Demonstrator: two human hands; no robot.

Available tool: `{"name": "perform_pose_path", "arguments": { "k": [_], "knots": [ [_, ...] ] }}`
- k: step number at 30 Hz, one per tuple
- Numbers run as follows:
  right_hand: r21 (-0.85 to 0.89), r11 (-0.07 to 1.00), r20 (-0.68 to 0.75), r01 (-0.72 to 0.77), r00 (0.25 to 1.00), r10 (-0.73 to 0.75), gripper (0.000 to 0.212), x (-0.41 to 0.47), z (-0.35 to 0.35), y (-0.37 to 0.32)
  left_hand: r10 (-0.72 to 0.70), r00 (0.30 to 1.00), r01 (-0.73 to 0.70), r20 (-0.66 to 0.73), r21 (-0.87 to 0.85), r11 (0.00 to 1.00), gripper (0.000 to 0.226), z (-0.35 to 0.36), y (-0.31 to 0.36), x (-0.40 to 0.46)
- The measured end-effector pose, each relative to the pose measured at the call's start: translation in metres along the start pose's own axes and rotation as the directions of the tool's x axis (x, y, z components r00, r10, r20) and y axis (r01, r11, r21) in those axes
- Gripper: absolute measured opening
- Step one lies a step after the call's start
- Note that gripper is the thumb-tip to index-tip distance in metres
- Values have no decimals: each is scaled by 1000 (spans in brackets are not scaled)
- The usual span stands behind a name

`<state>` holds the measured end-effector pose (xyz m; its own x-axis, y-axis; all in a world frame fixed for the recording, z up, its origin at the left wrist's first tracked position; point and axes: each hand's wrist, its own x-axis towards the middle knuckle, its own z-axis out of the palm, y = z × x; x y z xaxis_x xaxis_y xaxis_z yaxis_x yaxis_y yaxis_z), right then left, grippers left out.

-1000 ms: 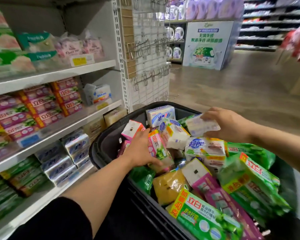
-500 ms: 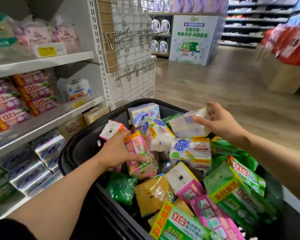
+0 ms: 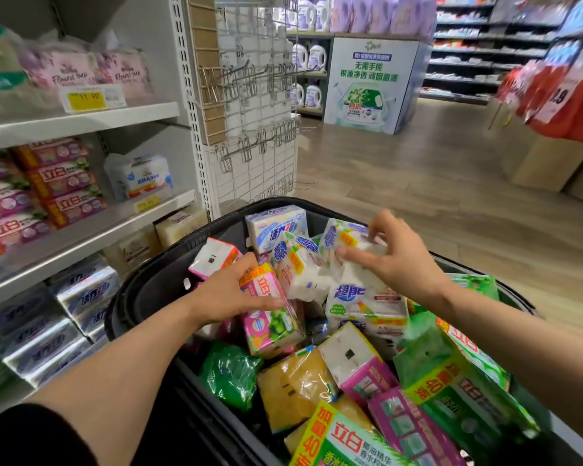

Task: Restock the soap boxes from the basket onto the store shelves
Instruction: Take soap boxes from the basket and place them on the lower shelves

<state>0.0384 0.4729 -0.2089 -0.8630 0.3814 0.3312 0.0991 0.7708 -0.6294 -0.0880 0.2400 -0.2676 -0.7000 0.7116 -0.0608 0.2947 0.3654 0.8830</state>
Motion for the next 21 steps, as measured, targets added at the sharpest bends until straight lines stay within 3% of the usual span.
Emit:
{"name": "perform_pose_path", "arguments": {
  "k": [3,5,8,11,13,17,21],
  "knots": [
    [30,978,30,-209,978,208,53,5,-1,-7,-22,1000,23,14,-21,1000,44,-4,0,-2],
    [45,969,75,-244,968,240,64,8,-7,-9,-24,1000,24,1,-52,998,55,-7,0,-2],
    [73,971,166,-229,963,214,79,7,-13,-5,-40,999,40,3,-126,991,70,-11,3,-4],
    [112,972,257,-207,951,173,82,-1,-17,-3,-21,995,31,99,-101,994,53,-13,5,-14],
    [70,982,288,-178,946,151,82,-2,-18,-4,5,995,5,95,-108,994,57,-14,5,-18],
    [1,987,312,-164,937,155,93,-1,-19,-10,16,1000,-16,1,-139,990,63,-13,9,-23],
    [-39,995,279,-93,955,101,94,-15,-18,-17,-15,988,-20,-155,-225,974,51,-17,17,-32]
  ]
}}
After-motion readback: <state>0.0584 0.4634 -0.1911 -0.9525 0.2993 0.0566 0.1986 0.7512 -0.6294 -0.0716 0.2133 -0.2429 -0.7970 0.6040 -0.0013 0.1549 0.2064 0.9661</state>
